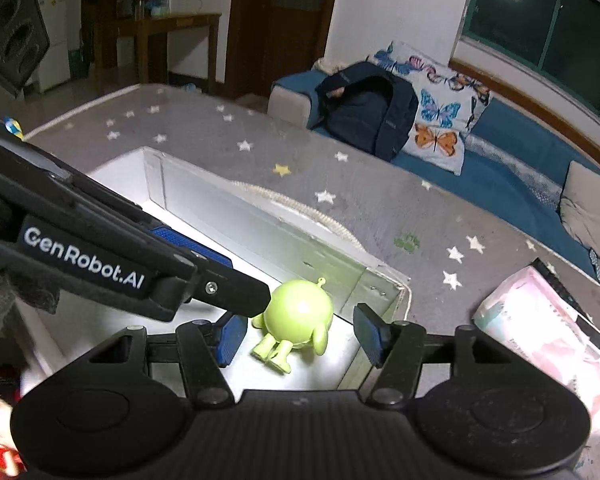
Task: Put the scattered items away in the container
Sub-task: 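Open the right gripper to drop the alien inside the box, then grasp the white plush rabbit by its head with the right gripper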
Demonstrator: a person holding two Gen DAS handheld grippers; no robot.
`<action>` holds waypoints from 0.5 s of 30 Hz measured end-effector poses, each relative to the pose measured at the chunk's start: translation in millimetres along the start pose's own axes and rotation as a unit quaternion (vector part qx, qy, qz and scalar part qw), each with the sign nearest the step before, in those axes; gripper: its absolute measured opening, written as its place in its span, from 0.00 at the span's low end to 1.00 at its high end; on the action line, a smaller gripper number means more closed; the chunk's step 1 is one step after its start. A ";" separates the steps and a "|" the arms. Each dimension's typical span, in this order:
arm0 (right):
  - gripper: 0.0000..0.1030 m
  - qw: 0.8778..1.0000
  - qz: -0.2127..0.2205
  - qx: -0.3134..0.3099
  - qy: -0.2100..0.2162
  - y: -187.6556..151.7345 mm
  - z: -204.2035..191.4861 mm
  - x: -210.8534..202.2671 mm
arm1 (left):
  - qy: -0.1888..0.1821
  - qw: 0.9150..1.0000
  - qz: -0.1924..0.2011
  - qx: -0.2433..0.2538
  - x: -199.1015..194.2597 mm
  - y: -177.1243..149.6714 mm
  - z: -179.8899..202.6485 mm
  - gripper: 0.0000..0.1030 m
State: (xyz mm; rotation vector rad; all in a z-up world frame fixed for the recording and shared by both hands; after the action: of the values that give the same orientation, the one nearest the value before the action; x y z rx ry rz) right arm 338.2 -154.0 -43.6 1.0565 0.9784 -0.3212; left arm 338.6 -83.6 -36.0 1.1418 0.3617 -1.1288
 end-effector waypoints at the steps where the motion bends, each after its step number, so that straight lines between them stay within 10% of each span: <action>1: 0.58 1.000 0.007 0.000 0.000 -1.1 -1.2 -7.3 | 0.000 1.000 0.004 0.002 -4.0 -1.0 2.7 0.33; 15: 0.58 0.997 0.073 -0.024 0.011 -54.0 -44.3 -96.3 | -0.009 0.998 0.040 0.036 -62.4 -55.0 43.1 0.33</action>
State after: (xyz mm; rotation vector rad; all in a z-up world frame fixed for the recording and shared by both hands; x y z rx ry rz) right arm 226.4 -163.8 -3.9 1.0831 0.9193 -0.1660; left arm 251.8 -86.7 -1.0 1.1985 0.2601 -1.0879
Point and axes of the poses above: each gripper's, at about its wrist camera, not at the fingertips, and x roughly the way its jaws point, z to its right, y to its top, the point moved 9 cm from there along x, roughly the way its jaws point, and after that the axes turned 8 degrees about -z, right-handed, at the moved point
